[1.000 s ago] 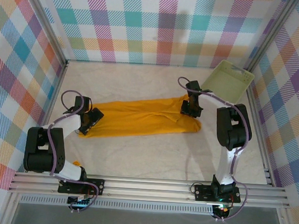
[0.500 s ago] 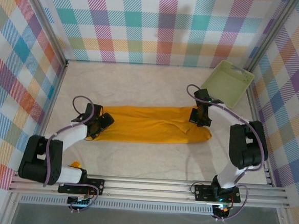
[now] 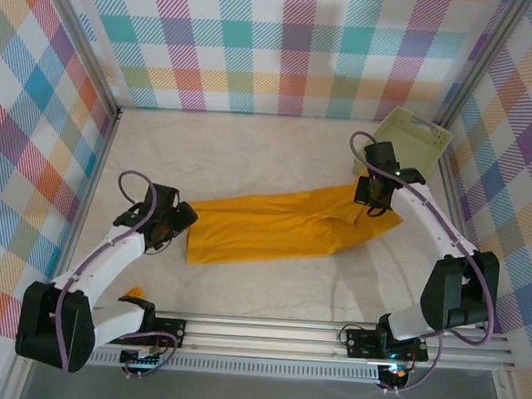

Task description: Fold the inside-out t-shirt

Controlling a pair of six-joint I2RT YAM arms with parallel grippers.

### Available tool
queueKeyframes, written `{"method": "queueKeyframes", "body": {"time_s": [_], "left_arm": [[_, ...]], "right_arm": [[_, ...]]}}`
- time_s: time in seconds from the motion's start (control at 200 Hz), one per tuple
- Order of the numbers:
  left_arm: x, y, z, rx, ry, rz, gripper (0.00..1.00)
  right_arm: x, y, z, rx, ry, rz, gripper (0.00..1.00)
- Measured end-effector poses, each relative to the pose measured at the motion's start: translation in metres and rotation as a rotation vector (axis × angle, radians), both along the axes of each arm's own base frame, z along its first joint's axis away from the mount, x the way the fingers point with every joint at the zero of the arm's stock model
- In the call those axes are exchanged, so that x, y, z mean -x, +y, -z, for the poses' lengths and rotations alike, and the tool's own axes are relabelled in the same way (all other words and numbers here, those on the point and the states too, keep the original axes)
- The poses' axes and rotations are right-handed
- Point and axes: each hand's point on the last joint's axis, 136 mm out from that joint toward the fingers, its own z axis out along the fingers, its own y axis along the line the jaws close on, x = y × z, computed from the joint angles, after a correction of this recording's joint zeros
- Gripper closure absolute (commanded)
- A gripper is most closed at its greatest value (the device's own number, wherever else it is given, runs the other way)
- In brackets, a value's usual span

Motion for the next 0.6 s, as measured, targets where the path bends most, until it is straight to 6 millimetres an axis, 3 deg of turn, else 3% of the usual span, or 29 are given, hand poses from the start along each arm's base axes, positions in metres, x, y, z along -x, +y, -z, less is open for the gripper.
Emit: {"method": "queueKeyframes", "body": {"time_s": [0.245,0.415,0.6], "left_arm": [[-0.001,-0.005,0.043,-0.006,0.158,0.044,0.13],[-0.006,-0.022,0.038,0.015,0.128,0.109,0.14],[-0.023,-0.079,0.007,0.024,0.038,0.276,0.14]], "right_arm": [[0.0,0.012,-0.01,0.036,0.012,-0.047,1.0],[0.011,-0.004,0.014,0.033,0.063,0.021,1.0],[0.032,-0.031,0.049,0.041,0.151,0.111,1.0]]}}
